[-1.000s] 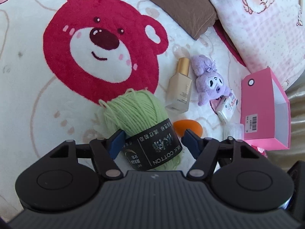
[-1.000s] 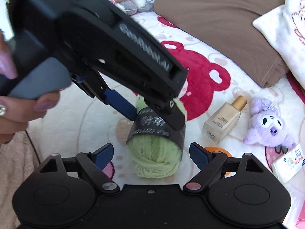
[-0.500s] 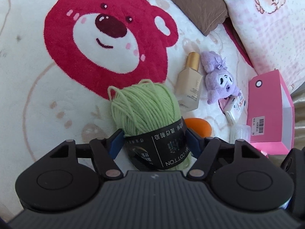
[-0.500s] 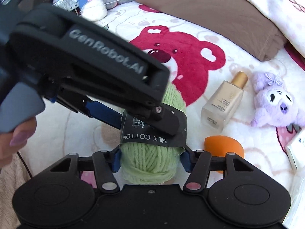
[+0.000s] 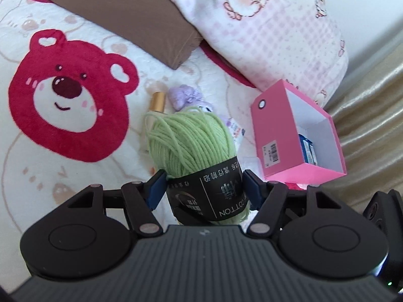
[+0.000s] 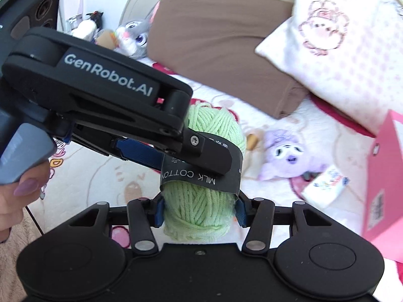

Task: Organize objects
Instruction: 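Carry the green yarn skein with the left gripper into the pink box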

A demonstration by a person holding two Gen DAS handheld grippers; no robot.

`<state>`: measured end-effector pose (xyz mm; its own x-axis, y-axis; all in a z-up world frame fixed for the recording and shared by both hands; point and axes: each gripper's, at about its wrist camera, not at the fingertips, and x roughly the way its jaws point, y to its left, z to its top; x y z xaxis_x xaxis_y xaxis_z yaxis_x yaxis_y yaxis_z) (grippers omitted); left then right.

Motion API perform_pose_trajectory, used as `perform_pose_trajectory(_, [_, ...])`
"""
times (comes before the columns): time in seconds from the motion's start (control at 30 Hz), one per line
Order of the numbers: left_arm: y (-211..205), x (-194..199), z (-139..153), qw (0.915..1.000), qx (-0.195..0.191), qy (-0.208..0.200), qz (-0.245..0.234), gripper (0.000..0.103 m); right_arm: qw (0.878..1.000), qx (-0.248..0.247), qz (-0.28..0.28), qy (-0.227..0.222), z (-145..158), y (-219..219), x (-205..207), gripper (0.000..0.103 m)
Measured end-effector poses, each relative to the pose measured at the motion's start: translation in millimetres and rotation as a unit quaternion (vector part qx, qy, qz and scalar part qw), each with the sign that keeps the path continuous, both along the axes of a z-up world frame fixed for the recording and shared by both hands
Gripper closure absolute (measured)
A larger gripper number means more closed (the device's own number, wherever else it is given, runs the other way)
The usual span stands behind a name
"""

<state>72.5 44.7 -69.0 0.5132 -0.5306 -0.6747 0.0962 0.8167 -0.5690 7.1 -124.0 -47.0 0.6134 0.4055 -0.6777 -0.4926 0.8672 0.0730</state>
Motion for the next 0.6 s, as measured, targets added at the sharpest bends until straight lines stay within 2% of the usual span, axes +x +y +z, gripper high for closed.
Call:
perform_pose_trajectory(0.17, [-35,6,19,0.9994,-0.001,-0.019,-0.028,0.039,0.999,-0.009,-0.034,-0.020,20,-29,-9,0.046])
perform_pose_trajectory(0.27, [-62,10,39,0.9977,0.015,-0.028,-0.059,0.039,0.998,-0.001,-0.057,-0.027,34,-51,-15,0.046])
perform_pose_trajectory(0.37, [-91,14,59,0.9944,0.029,-0.041,-0.093,0.039,0.996,-0.002,-0.078,-0.040,51,-73,-21,0.045])
perform_pose_trajectory(0.6, [-161,37,92,0.9841,0.020,-0.066,-0.164,0.038,0.985,-0.018,-0.153,-0.081,83,-130,-27,0.045])
